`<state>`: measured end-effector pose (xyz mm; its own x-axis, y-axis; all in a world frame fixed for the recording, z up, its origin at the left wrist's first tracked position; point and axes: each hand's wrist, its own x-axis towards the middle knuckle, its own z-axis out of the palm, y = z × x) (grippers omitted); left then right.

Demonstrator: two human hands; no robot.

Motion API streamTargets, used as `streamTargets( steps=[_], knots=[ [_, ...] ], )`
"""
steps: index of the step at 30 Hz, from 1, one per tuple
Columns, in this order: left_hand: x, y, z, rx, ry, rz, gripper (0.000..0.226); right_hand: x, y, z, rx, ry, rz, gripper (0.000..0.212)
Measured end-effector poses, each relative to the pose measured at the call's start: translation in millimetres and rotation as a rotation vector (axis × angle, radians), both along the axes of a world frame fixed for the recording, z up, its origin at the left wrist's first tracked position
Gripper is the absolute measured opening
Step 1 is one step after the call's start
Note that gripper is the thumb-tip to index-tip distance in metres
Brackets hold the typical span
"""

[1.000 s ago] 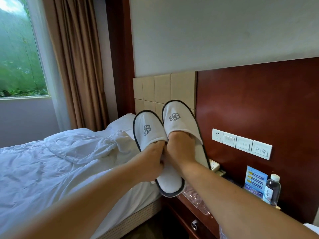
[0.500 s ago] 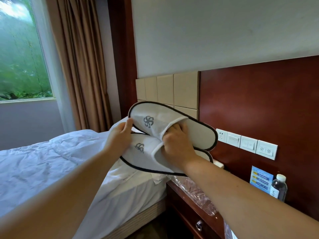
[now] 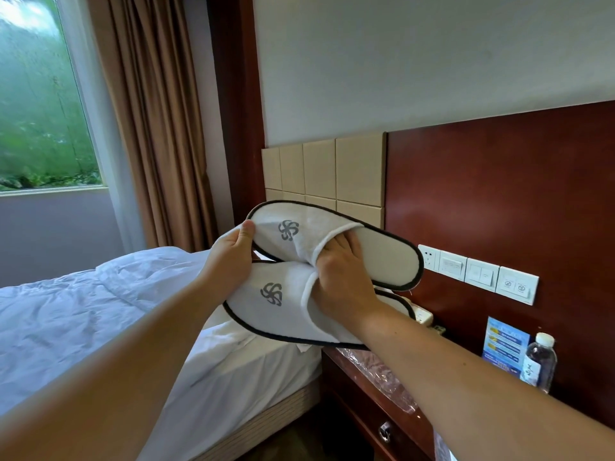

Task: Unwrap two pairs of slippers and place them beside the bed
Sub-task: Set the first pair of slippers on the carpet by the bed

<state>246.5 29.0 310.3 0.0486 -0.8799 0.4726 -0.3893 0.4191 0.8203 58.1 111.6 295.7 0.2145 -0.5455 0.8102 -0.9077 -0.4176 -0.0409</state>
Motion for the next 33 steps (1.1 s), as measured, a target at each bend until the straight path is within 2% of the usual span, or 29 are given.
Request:
streamTargets(
  steps=[7, 14, 17, 19, 21, 26, 33],
  knots=[
    [3, -11, -9, 0.089, 0.003, 0.005, 0.060, 0, 1, 6, 0.014, -0.117, 0.085, 0.039],
    [6, -15, -14, 0.102, 0.044, 0.004, 0.065, 4, 9, 14, 0.036, -0.181, 0.126, 0.030],
    [7, -16, -14, 0.101, 0.031, -0.006, 0.065, 6, 12, 16, 0.026, -0.236, 0.178, 0.016],
    [8, -18, -15, 0.101, 0.027, -0.015, 0.063, 7, 13, 16, 0.020, -0.327, 0.231, 0.048],
    [8, -19, -14, 0.079, 0.032, -0.022, 0.061, 7, 12, 15, 0.013, -0.368, 0.281, 0.067],
    [0, -18, -7, 0.045, 0.029, -0.027, 0.060, -4, 13, 17, 0.019, -0.387, 0.348, 0.068],
    [-8, -19, -13, 0.108, 0.033, -0.026, 0.060, -8, 21, 25, 0.065, -0.345, 0.293, 0.071]
  ],
)
